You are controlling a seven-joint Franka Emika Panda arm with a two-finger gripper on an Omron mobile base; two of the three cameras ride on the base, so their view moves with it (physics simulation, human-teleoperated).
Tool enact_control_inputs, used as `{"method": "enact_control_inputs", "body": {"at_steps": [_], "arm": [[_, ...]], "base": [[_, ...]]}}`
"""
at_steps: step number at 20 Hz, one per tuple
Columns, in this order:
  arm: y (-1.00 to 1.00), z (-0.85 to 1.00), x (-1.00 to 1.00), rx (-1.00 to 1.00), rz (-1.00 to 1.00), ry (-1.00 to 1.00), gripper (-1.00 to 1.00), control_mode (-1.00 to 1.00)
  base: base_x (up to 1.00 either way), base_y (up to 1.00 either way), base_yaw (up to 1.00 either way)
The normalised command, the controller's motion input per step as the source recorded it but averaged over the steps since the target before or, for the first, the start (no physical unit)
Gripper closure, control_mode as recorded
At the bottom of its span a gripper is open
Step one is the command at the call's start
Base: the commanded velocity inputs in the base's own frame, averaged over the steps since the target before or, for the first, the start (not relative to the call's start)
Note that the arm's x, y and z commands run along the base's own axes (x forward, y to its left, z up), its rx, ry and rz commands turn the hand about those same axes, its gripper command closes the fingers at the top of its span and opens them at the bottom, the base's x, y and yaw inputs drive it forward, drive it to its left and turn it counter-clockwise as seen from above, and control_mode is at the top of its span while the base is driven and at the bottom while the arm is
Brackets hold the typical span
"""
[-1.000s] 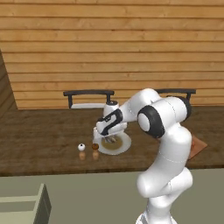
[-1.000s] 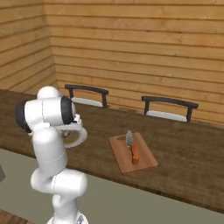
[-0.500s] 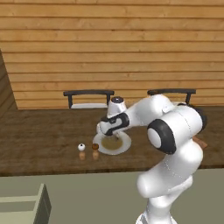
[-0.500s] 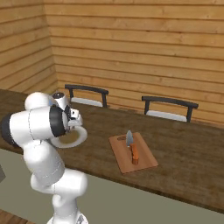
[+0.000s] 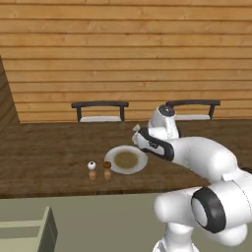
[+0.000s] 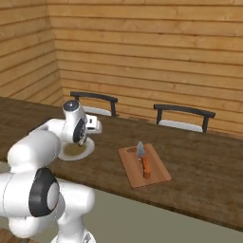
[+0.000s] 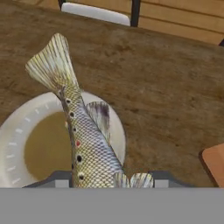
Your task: Pick up the knife from the drawer and place it on the cutting board. Then place the meat from the plate to the cutting board.
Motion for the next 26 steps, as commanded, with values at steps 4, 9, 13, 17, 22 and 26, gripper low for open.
{"method": "enact_control_inputs", "body": {"at_steps": [4,9,13,17,22,26], "arm": [[-0.99,0.18,-0.52,0.00,0.00,0.00,1.00,-1.00],[-0.98,0.14,-0.20,0.00,0.00,0.00,1.00,-1.00],[-0.94,0.01,-0.08,0.00,0.00,0.02,1.00,-1.00],[-0.87,0.00,-0.03,0.00,0.00,0.09,1.00,-1.00],[-0.76,0.00,-0.01,0.00,0.00,0.13,1.00,-1.00],[-0.12,-0.21,0.00,-0.01,0.00,0.01,1.00,-1.00]], "base": [[0.00,0.00,0.00],[0.00,0.00,0.00],[0.00,0.00,0.00],[0.00,0.00,0.00],[0.00,0.00,0.00],[0.00,0.00,0.00]]}}
